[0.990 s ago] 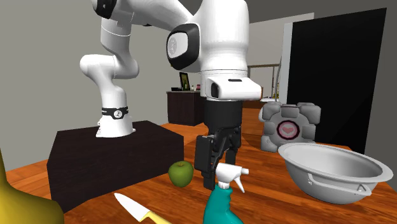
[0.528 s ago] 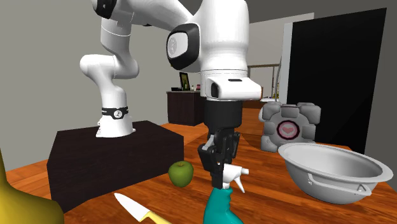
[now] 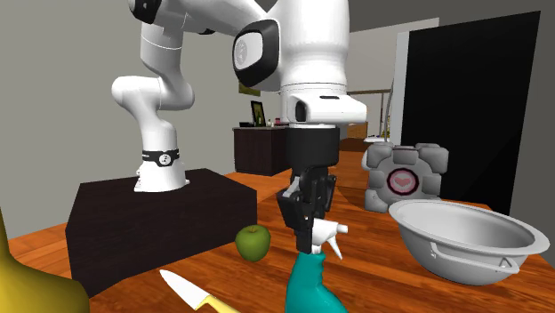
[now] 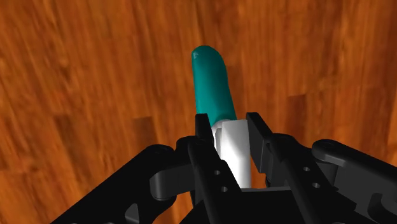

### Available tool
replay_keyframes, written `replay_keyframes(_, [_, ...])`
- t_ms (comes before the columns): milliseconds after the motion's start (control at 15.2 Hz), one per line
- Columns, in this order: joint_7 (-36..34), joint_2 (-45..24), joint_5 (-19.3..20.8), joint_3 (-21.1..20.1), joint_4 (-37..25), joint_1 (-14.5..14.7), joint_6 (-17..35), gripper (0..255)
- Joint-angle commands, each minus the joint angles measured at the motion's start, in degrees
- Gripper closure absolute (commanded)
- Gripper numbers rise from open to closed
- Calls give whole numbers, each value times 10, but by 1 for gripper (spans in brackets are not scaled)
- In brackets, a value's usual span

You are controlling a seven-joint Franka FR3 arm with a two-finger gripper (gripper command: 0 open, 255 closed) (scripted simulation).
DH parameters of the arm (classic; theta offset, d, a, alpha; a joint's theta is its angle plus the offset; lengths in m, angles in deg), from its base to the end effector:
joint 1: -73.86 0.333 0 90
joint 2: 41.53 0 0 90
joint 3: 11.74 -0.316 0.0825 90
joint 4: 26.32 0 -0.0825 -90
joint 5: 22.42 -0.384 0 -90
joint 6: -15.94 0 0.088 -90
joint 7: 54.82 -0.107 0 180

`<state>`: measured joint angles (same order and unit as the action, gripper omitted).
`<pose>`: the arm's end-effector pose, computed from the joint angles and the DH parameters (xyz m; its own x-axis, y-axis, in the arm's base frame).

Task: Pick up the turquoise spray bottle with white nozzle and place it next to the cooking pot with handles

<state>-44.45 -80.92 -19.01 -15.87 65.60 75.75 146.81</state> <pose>0.6915 0.0650 0.2266 0.9526 0.3041 -0.0052 0.3040 -0.9527 -0.0019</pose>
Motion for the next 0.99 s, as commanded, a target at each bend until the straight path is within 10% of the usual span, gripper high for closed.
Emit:
replay_keyframes(0, [0,10,-1,-1,1,0,-9,255])
replay_keyframes(924, [3,69,-6,-4,-17,-3,-86,255])
